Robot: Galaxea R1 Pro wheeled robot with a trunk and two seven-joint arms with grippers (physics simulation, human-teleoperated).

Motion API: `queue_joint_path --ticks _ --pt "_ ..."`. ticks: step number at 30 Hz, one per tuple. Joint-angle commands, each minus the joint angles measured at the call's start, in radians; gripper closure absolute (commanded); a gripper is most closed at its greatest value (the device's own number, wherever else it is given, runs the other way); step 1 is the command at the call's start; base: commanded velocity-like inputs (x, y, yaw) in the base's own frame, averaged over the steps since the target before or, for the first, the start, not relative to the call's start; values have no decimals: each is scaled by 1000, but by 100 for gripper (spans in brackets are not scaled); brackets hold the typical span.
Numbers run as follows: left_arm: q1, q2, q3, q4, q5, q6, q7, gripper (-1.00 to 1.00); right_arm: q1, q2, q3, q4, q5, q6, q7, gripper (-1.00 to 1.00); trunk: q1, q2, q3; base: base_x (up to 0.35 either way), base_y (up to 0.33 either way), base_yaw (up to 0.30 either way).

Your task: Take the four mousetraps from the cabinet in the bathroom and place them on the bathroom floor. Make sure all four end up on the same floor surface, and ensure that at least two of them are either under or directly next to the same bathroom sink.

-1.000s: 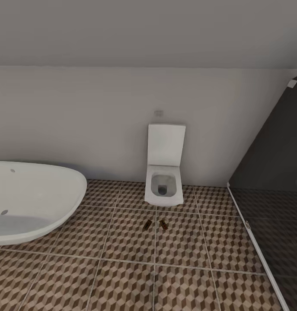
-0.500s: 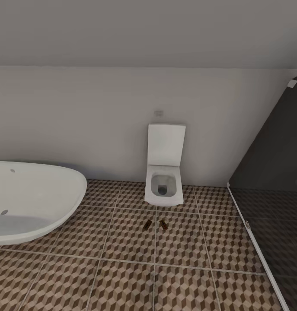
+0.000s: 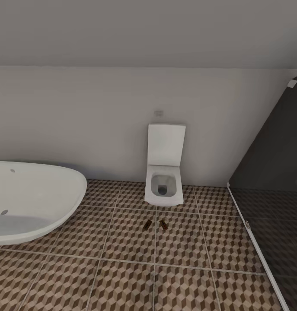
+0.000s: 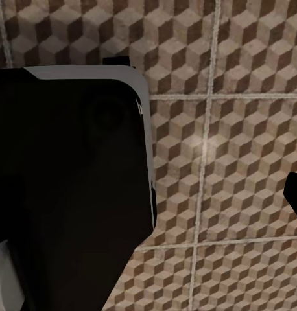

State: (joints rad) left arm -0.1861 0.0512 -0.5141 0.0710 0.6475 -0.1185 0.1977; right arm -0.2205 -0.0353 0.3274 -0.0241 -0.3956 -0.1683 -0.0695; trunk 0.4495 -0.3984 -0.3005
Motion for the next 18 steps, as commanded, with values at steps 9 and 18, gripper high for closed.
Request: queue_joint_path --ticks 9,18 --pt "-1 -1 -6 3 4 -4 0 -100 0 0 9 0 -8 -2 -3 -100 0 -2 -2 0 0 0" --pt "-1 -1 -6 3 4 -4 0 -100 0 0 9 0 -8 -2 -3 -100 0 -2 -2 0 0 0"
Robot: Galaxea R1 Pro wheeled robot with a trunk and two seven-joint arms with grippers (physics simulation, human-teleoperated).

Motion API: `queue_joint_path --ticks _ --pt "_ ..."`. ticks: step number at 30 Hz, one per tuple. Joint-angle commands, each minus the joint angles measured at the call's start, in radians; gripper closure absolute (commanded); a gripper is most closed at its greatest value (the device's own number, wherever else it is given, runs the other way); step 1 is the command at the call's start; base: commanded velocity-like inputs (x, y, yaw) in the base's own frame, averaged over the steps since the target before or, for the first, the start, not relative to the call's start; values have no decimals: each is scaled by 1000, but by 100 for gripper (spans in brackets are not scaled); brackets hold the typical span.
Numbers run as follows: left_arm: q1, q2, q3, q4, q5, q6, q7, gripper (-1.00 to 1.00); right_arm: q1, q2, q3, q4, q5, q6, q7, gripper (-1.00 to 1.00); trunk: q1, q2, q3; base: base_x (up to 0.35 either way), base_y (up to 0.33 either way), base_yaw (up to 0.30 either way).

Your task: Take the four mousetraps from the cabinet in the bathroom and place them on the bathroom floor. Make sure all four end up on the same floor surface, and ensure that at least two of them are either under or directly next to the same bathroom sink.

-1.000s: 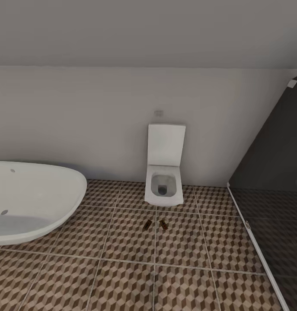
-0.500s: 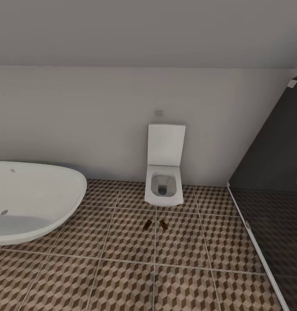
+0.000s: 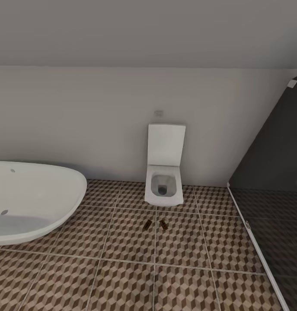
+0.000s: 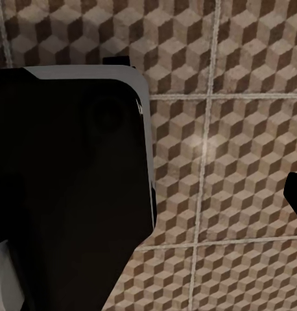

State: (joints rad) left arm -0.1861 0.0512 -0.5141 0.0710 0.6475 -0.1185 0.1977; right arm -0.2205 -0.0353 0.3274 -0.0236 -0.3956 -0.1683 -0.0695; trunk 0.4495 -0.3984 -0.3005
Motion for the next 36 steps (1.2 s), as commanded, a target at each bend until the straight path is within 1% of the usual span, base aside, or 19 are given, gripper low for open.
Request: queue_joint_path --ticks 1,36 --pt "-1 -1 -6 3 4 -4 0 -100 0 0 9 0 -8 -2 -3 -100 0 -2 -2 0 0 0" --pt "-1 -1 -6 3 4 -4 0 -100 0 0 9 0 -8 -2 -3 -100 0 -2 -2 0 0 0"
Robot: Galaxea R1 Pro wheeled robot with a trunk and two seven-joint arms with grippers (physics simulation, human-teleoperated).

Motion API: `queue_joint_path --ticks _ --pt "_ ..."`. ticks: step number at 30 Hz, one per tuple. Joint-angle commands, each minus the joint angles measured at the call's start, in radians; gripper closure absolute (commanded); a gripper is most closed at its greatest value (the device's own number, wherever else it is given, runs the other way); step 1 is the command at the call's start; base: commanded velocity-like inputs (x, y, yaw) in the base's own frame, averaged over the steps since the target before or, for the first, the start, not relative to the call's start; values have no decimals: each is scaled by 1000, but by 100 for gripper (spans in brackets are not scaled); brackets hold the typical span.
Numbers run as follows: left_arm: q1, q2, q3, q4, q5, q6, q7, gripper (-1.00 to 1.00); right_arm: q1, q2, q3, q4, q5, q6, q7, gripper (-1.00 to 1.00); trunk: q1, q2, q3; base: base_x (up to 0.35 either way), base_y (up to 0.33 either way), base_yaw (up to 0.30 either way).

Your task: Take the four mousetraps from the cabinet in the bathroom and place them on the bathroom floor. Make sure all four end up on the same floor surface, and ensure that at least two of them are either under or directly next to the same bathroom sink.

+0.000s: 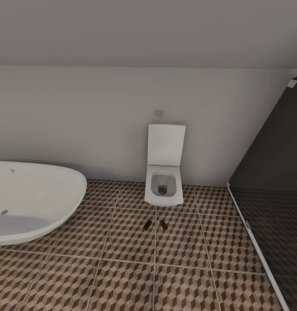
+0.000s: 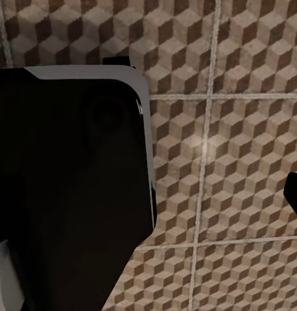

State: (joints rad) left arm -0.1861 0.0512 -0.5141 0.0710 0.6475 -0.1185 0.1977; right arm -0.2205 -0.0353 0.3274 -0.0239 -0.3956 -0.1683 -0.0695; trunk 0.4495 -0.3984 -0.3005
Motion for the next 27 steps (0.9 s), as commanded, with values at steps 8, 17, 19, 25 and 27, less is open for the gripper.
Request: queue_joint_path --ticks 8,17,19,25,27 --pt "-1 -1 -6 3 4 -4 0 -100 0 0 9 0 -8 -2 -3 -100 0 -2 -2 0 0 0" --pt "-1 -1 -6 3 4 -4 0 -100 0 0 9 0 -8 -2 -3 -100 0 -2 -2 0 0 0" --pt "-1 -1 -6 3 4 -4 0 -100 0 0 9 0 -8 -2 -3 -100 0 -2 -2 0 0 0" --pt "-1 -1 -6 3 4 -4 0 -100 0 0 9 0 -8 -2 -3 -100 0 -2 -2 0 0 0" --pt "-1 -1 -6 3 4 -4 0 -100 0 0 9 0 -8 -2 -3 -100 0 -2 -2 0 0 0"
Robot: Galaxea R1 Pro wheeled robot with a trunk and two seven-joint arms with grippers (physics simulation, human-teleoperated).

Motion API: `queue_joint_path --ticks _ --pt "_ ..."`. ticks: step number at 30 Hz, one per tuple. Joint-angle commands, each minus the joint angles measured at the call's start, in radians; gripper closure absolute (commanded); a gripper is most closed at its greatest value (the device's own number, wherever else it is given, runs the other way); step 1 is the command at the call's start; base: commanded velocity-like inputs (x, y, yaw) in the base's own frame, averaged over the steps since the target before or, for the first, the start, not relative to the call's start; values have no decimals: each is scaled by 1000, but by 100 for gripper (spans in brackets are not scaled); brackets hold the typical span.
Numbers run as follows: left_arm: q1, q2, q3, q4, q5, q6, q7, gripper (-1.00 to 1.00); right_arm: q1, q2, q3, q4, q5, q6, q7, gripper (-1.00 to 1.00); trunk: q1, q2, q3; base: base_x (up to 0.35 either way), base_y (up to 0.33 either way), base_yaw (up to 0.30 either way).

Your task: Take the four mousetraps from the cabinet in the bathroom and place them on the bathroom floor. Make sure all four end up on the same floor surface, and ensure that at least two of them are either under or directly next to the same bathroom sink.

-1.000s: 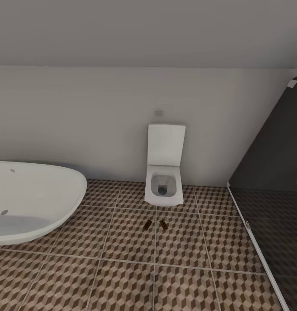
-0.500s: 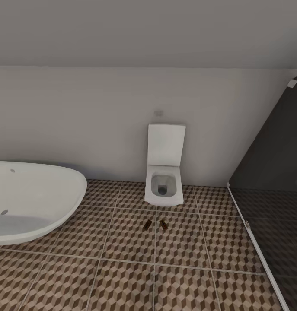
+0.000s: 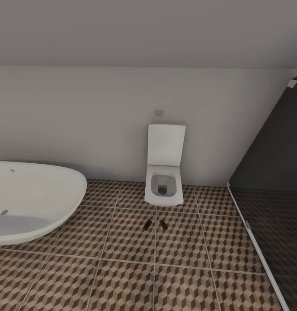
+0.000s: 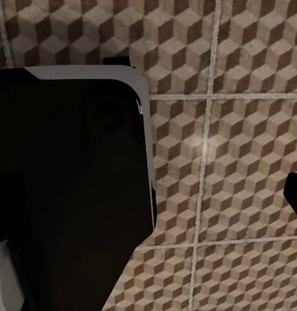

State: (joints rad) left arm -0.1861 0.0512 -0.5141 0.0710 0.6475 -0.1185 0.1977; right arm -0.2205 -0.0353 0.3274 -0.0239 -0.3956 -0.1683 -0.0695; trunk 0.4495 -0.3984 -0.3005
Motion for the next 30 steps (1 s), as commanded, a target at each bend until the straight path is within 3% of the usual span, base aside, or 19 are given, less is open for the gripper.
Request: queue_joint_path --ticks 1,30 --pt "-1 -1 -6 3 4 -4 0 -100 0 0 9 0 -8 -2 -3 -100 0 -2 -2 0 0 0" --pt "-1 -1 -6 3 4 -4 0 -100 0 0 9 0 -8 -2 -3 -100 0 -2 -2 0 0 0"
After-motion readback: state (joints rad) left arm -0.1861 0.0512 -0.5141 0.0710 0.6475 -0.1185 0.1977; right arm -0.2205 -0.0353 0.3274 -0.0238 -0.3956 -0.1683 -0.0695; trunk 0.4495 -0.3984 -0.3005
